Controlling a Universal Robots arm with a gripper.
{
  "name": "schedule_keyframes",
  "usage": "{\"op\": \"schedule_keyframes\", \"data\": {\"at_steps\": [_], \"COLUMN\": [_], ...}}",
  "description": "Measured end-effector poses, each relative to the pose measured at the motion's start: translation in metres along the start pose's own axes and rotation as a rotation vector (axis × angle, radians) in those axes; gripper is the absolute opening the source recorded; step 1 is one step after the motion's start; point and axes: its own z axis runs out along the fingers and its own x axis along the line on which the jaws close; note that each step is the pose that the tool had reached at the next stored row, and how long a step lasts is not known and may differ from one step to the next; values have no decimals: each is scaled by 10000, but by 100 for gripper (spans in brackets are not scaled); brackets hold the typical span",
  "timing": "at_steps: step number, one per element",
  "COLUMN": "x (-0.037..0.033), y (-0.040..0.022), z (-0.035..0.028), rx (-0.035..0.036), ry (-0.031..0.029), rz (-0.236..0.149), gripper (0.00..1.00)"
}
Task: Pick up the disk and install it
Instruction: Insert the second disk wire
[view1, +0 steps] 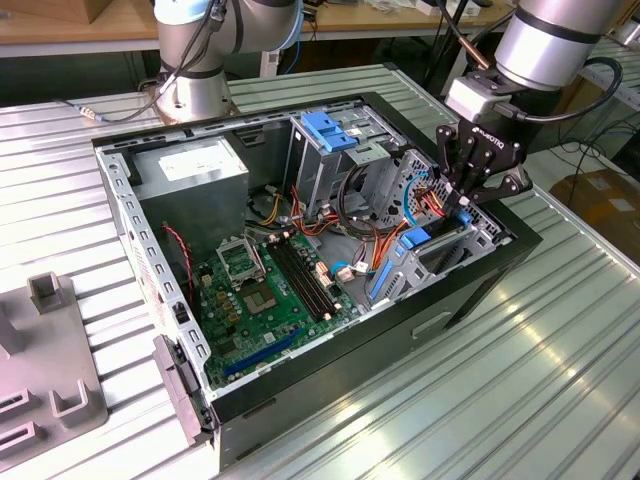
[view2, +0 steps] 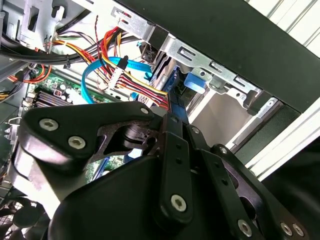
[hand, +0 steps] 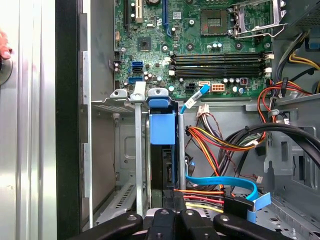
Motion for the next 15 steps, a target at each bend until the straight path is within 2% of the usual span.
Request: {"op": "schedule_keyframes", "data": {"at_steps": [8, 13, 15], "x": [0, 6, 9], "y": [0, 2, 3], "z": [-8, -102, -216], "rx": [4, 4, 4], "ry": [2, -1, -2], "rz": [0, 1, 1], "gripper": [10, 10, 10]}}
